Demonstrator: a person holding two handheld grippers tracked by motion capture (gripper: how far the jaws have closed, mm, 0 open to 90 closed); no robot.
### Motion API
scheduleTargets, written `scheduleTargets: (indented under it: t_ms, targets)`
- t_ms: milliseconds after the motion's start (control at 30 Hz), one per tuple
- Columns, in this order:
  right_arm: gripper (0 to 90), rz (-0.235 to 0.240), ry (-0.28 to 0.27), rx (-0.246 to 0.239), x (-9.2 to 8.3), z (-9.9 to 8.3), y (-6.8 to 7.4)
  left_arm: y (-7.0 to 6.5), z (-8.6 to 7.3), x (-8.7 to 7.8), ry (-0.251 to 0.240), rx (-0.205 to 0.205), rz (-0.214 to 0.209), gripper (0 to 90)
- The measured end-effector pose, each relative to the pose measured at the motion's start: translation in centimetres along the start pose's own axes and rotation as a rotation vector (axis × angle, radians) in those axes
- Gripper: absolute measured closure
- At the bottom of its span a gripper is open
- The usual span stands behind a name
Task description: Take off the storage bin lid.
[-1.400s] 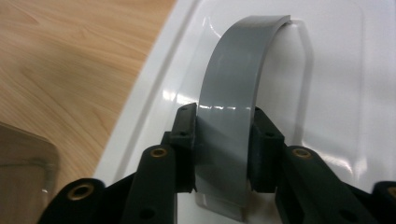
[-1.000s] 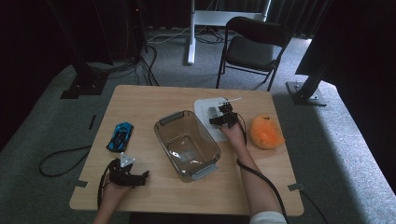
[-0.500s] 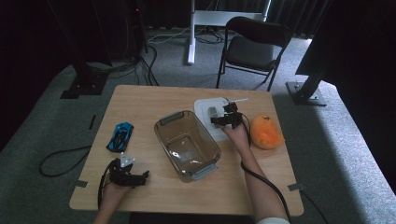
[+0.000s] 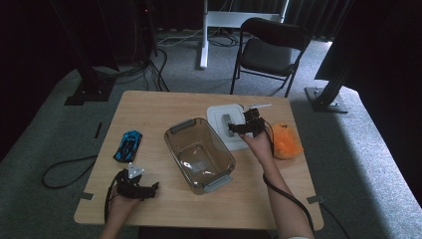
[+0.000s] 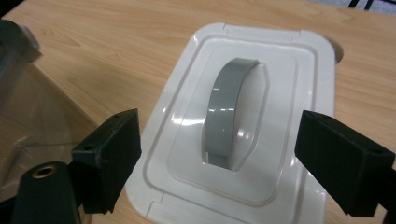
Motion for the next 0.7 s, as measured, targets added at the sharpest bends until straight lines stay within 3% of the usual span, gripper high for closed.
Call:
scheduleTargets:
  t_ms: [400, 700]
  targets:
    - [14.1, -0.002, -0.030, -0.006, -2.4, -0.5, -0.4, 0.0, 0.0, 0.0, 0.000, 0.000, 0.000, 1.1]
    - [14.3, -0.031, -0.057, 0.009, -4.6, -1.4, -1.8, 0.0, 0.0, 0.0, 0.000, 0.000, 0.000, 1.1]
Point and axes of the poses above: each handheld gripper's, and its own axes: x roughly forward along the jaws, z roughly out of its top, y roughly to its left, the point moved 8 cm from there along x, roughly forward along the jaws, and after that the axes turned 10 degrees about y, right-handed, at the moved point
